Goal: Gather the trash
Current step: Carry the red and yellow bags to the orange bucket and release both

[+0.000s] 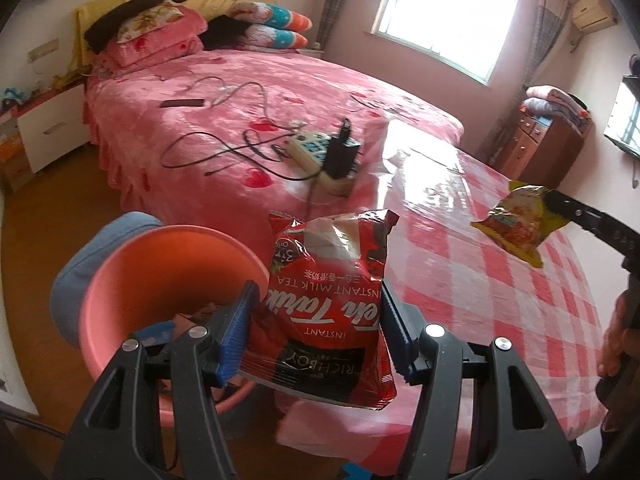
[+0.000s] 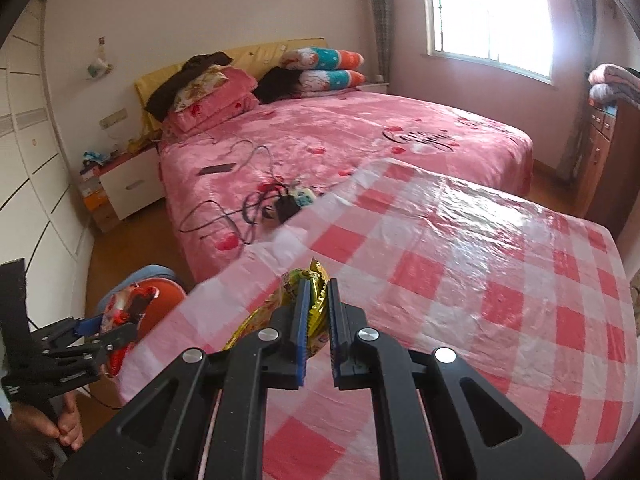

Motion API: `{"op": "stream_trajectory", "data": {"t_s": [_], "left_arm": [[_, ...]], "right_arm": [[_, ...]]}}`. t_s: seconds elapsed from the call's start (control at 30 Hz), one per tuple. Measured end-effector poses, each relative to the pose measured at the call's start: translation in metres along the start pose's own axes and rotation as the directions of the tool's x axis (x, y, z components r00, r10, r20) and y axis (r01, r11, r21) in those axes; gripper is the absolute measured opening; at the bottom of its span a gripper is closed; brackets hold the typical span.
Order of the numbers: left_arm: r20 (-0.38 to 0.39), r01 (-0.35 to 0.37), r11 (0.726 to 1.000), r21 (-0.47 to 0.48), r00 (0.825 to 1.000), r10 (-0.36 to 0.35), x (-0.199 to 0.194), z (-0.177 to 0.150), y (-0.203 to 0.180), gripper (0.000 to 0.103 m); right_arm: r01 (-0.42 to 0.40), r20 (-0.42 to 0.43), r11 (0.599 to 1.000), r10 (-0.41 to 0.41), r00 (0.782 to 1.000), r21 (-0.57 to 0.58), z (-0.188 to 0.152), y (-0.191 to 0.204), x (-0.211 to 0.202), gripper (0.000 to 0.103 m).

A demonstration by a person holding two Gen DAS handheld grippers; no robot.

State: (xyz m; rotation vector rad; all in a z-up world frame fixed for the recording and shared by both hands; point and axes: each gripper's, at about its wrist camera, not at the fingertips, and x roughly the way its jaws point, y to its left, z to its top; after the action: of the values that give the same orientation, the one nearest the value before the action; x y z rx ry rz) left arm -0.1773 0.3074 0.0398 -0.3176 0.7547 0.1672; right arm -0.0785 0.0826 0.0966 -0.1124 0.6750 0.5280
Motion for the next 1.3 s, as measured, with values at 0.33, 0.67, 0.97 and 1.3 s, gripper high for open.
{"op": "stream_trajectory", "data": {"t_s": [0.33,0.67,0.97,1.3], "left_arm": [[-0.003,-0.113,0.993,-0.033,0.994,0.113,-0.002,-0.001,0.039,0.06],[-0.035,-0.222,0.973,-0.059,0.975,0.22,0.006,-0.009,0.077,0.06],[-0.067,-0.273,0.959,-0.072,0.961,0.268,0.017,-0.016,0.101,0.06],[-0.116,-0.33,0.935,-0.125,0.941,0.317,0.034,-0.025,0.128,0.082]], "right_arm": [[-0.116,-0.002,0.987,0.117,0.993,-0.114,0.019,0.065,0.01,0.009],[-0.229,-0.065,0.948,0.221,0.973,-0.221,0.021,0.135,0.038,0.009],[-0.293,-0.133,0.917,0.266,0.955,-0.27,0.015,0.179,0.073,0.009],[-0.289,-0.255,0.916,0.219,0.942,-0.279,-0.012,0.202,0.128,0.066]]}}
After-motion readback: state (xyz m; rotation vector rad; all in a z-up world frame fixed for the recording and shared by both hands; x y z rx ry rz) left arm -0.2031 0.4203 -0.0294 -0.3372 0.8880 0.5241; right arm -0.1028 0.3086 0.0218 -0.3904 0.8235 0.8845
